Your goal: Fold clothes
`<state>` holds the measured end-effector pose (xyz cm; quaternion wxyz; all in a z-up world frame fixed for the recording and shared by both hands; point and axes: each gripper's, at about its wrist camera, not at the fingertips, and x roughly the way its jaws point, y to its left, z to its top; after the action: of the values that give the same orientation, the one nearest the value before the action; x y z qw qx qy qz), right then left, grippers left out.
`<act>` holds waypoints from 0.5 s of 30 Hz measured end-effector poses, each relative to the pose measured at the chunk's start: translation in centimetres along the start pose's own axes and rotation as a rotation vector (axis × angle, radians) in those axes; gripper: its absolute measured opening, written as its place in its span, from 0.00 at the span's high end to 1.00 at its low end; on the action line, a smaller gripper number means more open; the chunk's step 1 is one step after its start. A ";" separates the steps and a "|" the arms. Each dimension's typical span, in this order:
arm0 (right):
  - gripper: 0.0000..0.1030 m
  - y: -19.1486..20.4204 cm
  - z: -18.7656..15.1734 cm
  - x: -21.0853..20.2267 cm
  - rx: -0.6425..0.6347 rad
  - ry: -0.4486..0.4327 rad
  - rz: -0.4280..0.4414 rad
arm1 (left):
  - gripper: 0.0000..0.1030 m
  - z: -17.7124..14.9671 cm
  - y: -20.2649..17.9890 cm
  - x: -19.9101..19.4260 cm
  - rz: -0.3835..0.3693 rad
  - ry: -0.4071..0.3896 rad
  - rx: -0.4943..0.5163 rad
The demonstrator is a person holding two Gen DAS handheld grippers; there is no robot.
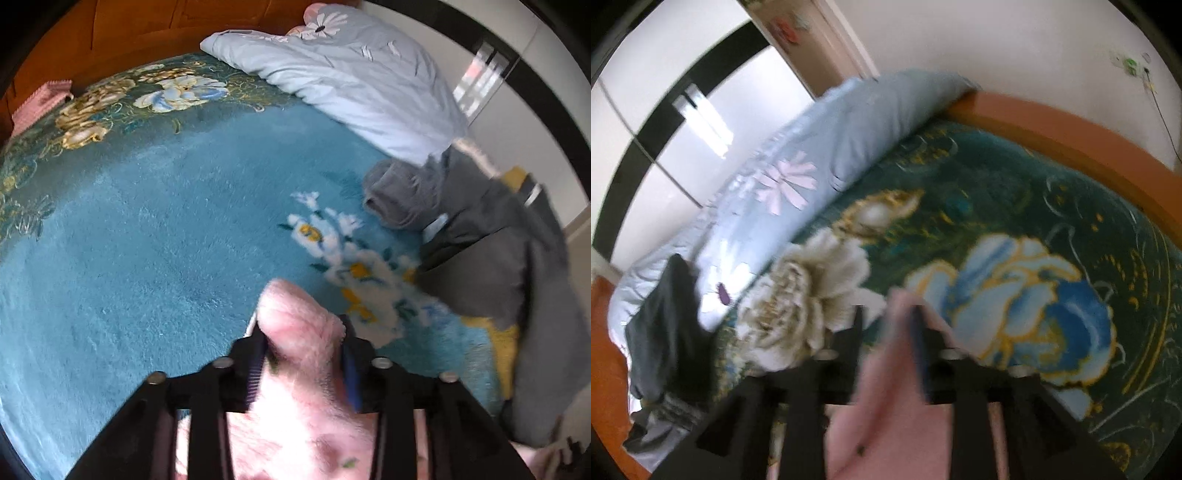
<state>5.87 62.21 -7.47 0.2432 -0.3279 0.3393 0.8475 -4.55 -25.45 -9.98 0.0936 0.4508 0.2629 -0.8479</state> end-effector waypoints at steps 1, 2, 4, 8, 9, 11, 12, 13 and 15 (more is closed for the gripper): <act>0.51 0.0 -0.2 -0.6 -0.010 -0.005 0.010 | 0.47 0.0 0.2 -0.8 -0.026 0.005 -0.011; 0.51 0.1 -0.4 -1.3 -0.022 -0.010 0.020 | 0.46 -0.1 0.7 -1.7 -0.051 0.012 -0.020; 0.51 0.1 -0.8 -2.6 -0.044 -0.018 0.039 | 0.45 -0.8 1.9 -4.0 -0.072 0.013 -0.023; 0.46 -1.7 -3.0 -5.1 -0.074 0.015 0.059 | 0.40 -3.7 6.1 -8.9 -0.031 -0.019 0.004; 0.44 -2.4 -3.8 -5.8 -0.079 0.025 0.061 | 0.40 -4.6 7.4 -9.7 -0.017 -0.028 0.001; 0.44 -4.0 -5.3 -7.1 -0.073 0.052 0.070 | 0.39 -6.9 10.8 -11.2 0.036 -0.040 -0.026; 0.43 -5.0 -6.1 -7.7 -0.065 0.065 0.070 | 0.39 -7.8 12.2 -11.5 0.055 -0.038 -0.042; 0.43 -5.9 -6.9 -8.4 -0.056 0.077 0.070 | 0.39 -8.8 13.6 -11.5 0.060 -0.025 -0.068; 0.43 -7.7 -8.5 -9.6 -0.030 0.103 0.069 | 0.39 -10.8 16.2 -11.4 0.060 0.010 -0.128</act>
<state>20.51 59.20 -8.45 0.1909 -0.3627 0.3497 0.8424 16.19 -34.30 -11.51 0.1463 0.4559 0.3034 -0.8238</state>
